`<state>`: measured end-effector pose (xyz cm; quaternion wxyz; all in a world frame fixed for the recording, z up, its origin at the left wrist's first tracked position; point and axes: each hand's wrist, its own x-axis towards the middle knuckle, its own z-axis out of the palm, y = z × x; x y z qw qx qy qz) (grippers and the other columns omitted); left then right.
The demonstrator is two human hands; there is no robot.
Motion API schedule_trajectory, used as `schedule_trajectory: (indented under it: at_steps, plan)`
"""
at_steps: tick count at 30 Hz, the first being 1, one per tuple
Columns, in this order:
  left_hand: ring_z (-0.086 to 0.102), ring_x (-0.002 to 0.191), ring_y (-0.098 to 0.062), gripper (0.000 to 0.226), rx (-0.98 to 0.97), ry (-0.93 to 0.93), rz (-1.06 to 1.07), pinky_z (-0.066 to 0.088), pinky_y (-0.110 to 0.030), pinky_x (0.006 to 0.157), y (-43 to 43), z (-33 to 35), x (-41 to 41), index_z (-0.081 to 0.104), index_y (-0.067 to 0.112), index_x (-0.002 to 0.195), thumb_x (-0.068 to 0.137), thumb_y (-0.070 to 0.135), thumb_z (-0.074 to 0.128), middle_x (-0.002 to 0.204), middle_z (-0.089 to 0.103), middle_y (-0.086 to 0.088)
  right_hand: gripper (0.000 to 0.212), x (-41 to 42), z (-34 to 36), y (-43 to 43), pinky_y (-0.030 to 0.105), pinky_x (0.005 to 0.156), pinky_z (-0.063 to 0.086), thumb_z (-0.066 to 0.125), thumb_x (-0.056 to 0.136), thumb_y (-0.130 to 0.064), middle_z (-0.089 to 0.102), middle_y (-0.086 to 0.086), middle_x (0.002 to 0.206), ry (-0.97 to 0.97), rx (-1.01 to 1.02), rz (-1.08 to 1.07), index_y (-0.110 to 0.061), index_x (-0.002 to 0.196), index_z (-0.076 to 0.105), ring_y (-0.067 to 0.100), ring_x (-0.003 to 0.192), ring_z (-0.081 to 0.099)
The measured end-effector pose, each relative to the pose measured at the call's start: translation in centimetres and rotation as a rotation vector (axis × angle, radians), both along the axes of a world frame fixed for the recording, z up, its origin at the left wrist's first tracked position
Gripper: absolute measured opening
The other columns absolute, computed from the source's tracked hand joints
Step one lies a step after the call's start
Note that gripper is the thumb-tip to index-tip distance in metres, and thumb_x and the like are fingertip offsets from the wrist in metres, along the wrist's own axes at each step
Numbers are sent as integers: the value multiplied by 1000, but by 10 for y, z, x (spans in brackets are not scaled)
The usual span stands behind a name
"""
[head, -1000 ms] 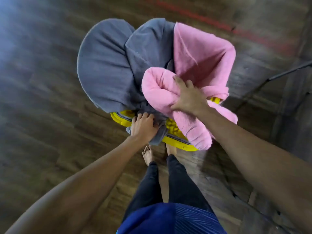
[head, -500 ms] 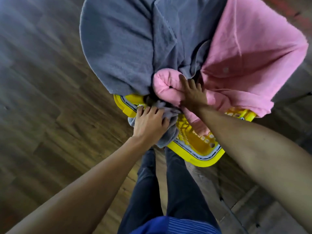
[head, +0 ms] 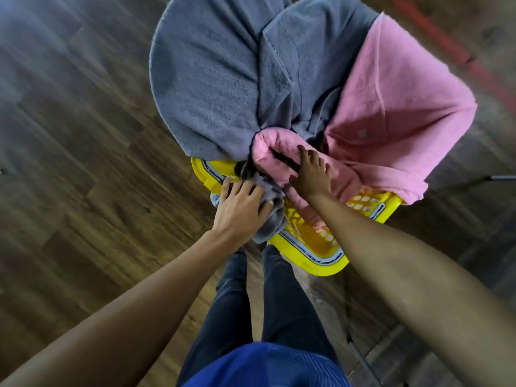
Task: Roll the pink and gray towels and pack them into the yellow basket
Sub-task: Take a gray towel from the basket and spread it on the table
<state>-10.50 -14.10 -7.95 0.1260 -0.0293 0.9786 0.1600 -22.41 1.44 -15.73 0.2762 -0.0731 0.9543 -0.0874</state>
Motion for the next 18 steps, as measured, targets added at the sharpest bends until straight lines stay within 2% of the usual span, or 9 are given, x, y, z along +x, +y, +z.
schedule_trajectory:
  at_steps: [5, 8, 10, 12, 15, 18]
  plan:
    - [49, 120, -32, 36, 29, 69, 28, 26, -48, 111, -1, 16, 23, 64, 14, 111, 89, 36, 47, 124, 58, -10, 37, 47, 49, 5, 43, 86, 50, 62, 81, -32, 66, 13, 114, -48, -302, -219, -18, 115, 63, 33, 108, 61]
    - [44, 127, -32, 39, 57, 71, 65, 30, -47, 109, -4, 29, 45, 60, 14, 119, 88, 34, 48, 132, 53, -11, 36, 81, 76, 6, 39, 82, 53, 57, 76, -37, 72, 9, 100, -80, -395, -282, -19, 104, 69, 27, 97, 66]
    - [43, 127, -30, 43, 101, 53, 96, 35, -45, 105, -8, 37, 60, 58, 15, 124, 87, 32, 46, 134, 51, -10, 28, 103, 92, 3, 32, 87, 51, 63, 79, -24, 72, 7, 102, -126, -473, -279, -16, 105, 71, 21, 96, 66]
    - [42, 126, -31, 44, 191, -11, 143, 39, -45, 101, -12, 41, 74, 54, 14, 130, 87, 23, 53, 138, 47, -9, 28, 122, 103, -1, 32, 90, 50, 65, 79, -15, 70, 7, 105, -139, -517, -236, -15, 106, 71, 18, 95, 66]
    - [49, 120, -36, 47, 325, -80, 192, 44, -46, 98, -18, 41, 92, 53, 8, 132, 85, 13, 58, 135, 48, -13, 36, 142, 109, -7, 32, 94, 47, 66, 77, -13, 65, 10, 113, -116, -472, -158, -13, 112, 69, 23, 103, 62]
    - [48, 122, -33, 49, 337, -168, 228, 41, -42, 101, -20, 40, 96, 49, 9, 136, 88, 15, 54, 135, 50, -11, 42, 148, 110, -10, 32, 99, 43, 66, 76, -11, 59, 13, 117, -96, -390, -108, -12, 118, 67, 28, 112, 56]
